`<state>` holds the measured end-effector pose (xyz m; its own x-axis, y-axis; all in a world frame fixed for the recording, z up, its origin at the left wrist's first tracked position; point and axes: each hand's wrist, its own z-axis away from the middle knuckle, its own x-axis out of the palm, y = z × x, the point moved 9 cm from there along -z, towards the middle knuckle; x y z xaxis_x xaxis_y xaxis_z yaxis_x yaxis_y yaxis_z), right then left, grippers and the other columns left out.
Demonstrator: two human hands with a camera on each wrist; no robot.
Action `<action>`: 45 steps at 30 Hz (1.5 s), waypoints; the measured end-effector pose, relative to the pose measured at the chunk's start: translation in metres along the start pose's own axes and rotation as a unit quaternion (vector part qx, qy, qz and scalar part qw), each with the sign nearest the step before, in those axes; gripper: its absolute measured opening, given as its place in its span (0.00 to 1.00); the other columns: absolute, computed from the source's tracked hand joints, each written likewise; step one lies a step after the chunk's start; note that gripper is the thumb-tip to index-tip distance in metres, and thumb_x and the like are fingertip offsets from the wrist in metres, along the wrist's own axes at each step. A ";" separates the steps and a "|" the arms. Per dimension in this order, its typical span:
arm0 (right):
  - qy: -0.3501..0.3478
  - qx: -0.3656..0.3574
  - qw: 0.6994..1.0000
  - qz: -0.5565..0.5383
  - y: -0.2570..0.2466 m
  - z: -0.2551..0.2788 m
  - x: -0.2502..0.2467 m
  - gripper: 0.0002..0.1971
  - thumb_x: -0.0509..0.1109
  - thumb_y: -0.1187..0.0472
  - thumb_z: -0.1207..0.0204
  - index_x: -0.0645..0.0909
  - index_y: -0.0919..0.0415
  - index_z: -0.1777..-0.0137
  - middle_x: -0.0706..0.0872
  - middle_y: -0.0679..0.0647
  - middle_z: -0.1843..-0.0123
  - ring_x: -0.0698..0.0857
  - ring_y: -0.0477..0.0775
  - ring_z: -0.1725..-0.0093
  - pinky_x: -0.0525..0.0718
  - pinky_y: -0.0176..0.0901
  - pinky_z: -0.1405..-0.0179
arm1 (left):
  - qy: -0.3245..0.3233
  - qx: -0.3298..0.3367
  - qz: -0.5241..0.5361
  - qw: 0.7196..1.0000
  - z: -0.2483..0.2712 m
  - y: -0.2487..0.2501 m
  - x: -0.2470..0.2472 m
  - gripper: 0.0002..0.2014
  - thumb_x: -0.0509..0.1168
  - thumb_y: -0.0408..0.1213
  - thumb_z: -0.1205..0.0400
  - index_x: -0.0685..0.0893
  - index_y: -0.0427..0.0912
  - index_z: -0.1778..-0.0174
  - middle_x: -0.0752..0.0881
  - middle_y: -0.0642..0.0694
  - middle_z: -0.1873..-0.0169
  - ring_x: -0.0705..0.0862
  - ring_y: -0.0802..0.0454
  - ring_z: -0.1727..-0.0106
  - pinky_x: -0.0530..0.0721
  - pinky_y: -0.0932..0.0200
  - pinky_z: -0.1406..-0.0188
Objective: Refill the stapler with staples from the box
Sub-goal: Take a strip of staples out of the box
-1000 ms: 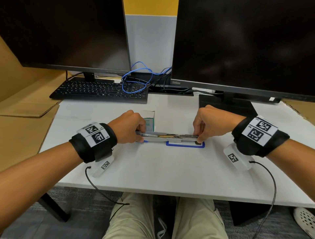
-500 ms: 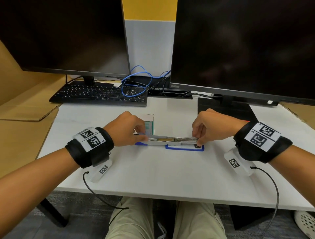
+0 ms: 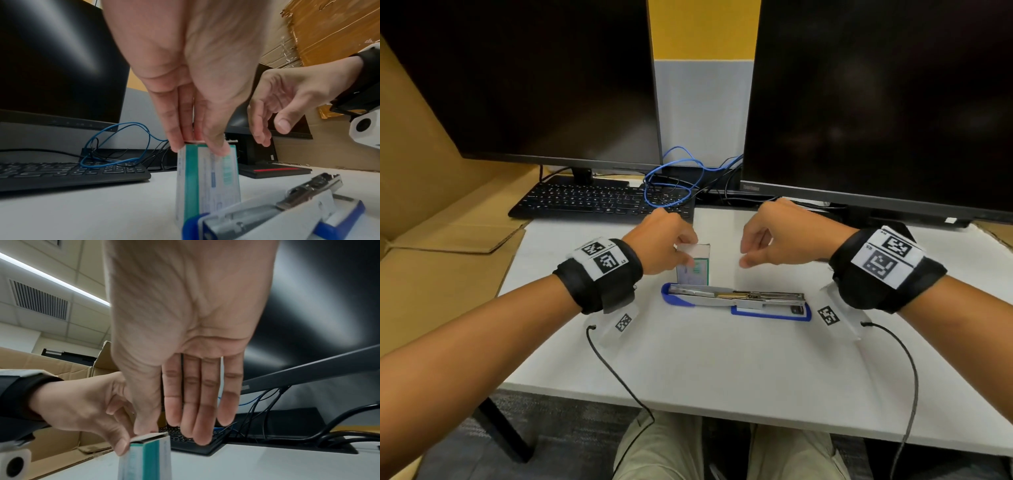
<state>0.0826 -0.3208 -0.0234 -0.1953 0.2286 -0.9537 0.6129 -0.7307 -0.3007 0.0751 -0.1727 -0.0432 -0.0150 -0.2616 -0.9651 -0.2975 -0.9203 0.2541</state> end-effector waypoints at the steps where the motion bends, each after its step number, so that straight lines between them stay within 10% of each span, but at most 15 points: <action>1: 0.008 -0.004 1.000 -0.005 -0.003 -0.004 0.000 0.14 0.79 0.48 0.28 0.91 0.57 0.50 0.93 0.47 0.57 0.91 0.43 0.58 0.87 0.31 0.56 | -0.002 -0.007 0.014 1.000 -0.003 -0.001 -0.001 0.21 0.79 0.41 0.28 0.89 0.37 0.40 0.92 0.40 0.46 0.89 0.46 0.48 0.83 0.65 0.60; 4: 0.029 -0.013 0.999 -0.017 -0.011 -0.016 0.003 0.15 0.80 0.49 0.29 0.91 0.58 0.49 0.93 0.49 0.55 0.90 0.43 0.56 0.80 0.24 0.57 | -0.011 0.000 0.029 1.000 -0.006 0.002 -0.001 0.21 0.80 0.41 0.30 0.90 0.39 0.42 0.92 0.42 0.47 0.89 0.49 0.48 0.80 0.72 0.65; 9: 0.031 -0.018 0.999 -0.041 -0.016 -0.028 0.013 0.17 0.78 0.53 0.27 0.88 0.59 0.40 0.92 0.52 0.47 0.89 0.47 0.51 0.84 0.28 0.55 | -0.001 0.038 -0.008 0.999 -0.006 0.007 0.001 0.19 0.74 0.30 0.25 0.90 0.53 0.40 0.84 0.46 0.35 0.81 0.47 0.35 0.84 0.49 0.37; 14: 0.033 -0.019 0.998 -0.043 -0.009 -0.033 0.013 0.13 0.78 0.59 0.25 0.89 0.61 0.42 0.93 0.52 0.51 0.90 0.44 0.54 0.89 0.34 0.50 | -0.002 -0.005 0.079 0.997 -0.006 0.008 0.009 0.20 0.76 0.53 0.29 0.89 0.50 0.43 0.90 0.51 0.45 0.88 0.52 0.51 0.86 0.50 0.42; 20: 0.008 0.011 0.995 -0.095 0.003 -0.031 0.016 0.13 0.75 0.67 0.25 0.87 0.63 0.41 0.95 0.54 0.57 0.92 0.43 0.62 0.89 0.29 0.63 | 0.006 -0.002 0.088 0.996 -0.012 0.010 0.018 0.22 0.77 0.41 0.30 0.84 0.48 0.38 0.83 0.48 0.39 0.83 0.49 0.39 0.87 0.54 0.47; 25: -0.005 0.038 0.982 -0.185 0.011 -0.025 0.018 0.17 0.76 0.70 0.26 0.85 0.66 0.36 0.95 0.58 0.56 0.95 0.52 0.59 0.93 0.45 0.51 | -0.002 -0.027 0.060 0.998 -0.015 0.009 0.019 0.31 0.76 0.58 0.32 0.84 0.50 0.35 0.88 0.49 0.43 0.83 0.49 0.42 0.85 0.47 0.40; 35: -0.010 0.003 0.994 -0.109 0.007 -0.024 0.023 0.16 0.77 0.63 0.25 0.88 0.65 0.37 0.95 0.57 0.54 0.94 0.48 0.59 0.89 0.26 0.61 | -0.015 0.001 0.108 0.994 -0.023 0.019 0.023 0.28 0.77 0.45 0.27 0.83 0.42 0.31 0.86 0.47 0.35 0.84 0.51 0.38 0.84 0.62 0.43; 45: 0.017 0.028 0.991 -0.130 0.008 -0.025 0.019 0.21 0.84 0.57 0.34 0.88 0.63 0.42 0.94 0.56 0.54 0.93 0.50 0.57 0.87 0.26 0.66 | -0.019 0.040 0.127 0.991 -0.017 0.020 0.025 0.24 0.71 0.44 0.22 0.80 0.48 0.29 0.81 0.44 0.36 0.82 0.47 0.36 0.87 0.50 0.37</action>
<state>0.1030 -0.3063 -0.0435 -0.3138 0.4344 -0.8443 0.5027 -0.6783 -0.5359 0.0847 -0.2024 -0.0611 -0.1347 -0.4685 -0.8732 -0.3547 -0.8000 0.4839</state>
